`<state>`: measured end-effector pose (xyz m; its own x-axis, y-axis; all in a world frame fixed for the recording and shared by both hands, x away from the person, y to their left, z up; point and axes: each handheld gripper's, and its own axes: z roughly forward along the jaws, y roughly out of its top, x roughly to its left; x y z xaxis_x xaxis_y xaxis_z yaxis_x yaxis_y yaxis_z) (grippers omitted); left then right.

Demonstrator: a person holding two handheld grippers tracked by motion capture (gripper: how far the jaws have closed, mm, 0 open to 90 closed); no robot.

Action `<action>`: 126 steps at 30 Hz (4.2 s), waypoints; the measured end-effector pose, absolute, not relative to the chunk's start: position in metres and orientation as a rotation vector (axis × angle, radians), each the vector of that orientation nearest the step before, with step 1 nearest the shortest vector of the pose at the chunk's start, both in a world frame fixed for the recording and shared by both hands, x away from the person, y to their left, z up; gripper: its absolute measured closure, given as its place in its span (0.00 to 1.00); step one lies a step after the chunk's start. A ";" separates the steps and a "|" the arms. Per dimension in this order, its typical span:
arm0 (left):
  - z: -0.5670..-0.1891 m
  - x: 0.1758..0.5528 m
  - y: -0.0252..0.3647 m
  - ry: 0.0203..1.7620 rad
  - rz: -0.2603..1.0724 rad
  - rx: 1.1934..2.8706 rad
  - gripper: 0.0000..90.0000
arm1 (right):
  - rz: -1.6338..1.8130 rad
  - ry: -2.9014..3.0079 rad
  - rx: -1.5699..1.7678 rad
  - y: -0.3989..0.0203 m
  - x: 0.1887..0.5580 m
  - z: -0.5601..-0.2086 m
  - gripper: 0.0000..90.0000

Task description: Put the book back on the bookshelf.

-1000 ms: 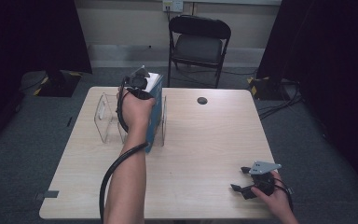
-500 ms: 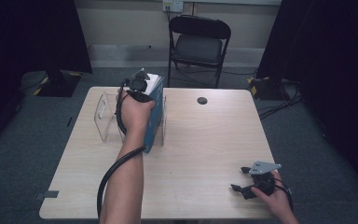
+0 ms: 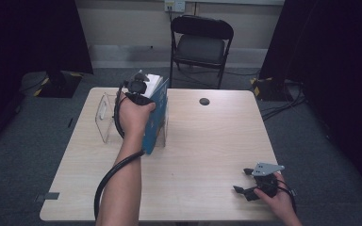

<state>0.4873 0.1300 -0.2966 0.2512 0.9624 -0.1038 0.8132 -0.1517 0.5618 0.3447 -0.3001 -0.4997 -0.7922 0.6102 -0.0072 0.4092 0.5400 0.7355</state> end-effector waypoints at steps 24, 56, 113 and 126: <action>-0.294 0.468 0.142 1.552 0.313 2.015 0.56 | 1.099 2.515 0.855 -0.300 0.345 -0.500 0.17; -0.291 0.444 0.154 1.447 0.277 2.058 0.49 | 1.099 2.515 0.853 -0.300 0.343 -0.500 0.17; -0.329 0.391 0.195 1.263 0.080 1.998 0.30 | 1.096 2.510 0.855 -0.300 0.343 -0.500 0.17; -0.352 0.384 0.202 1.246 0.046 1.985 0.27 | 1.097 2.512 0.853 -0.301 0.343 -0.500 0.17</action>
<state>0.3844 0.2018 -0.3516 0.5196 0.7787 -0.3517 0.7503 -0.2189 0.6238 0.3430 -0.3006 -0.4995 -0.7903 0.6127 -0.0112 0.4083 0.5401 0.7359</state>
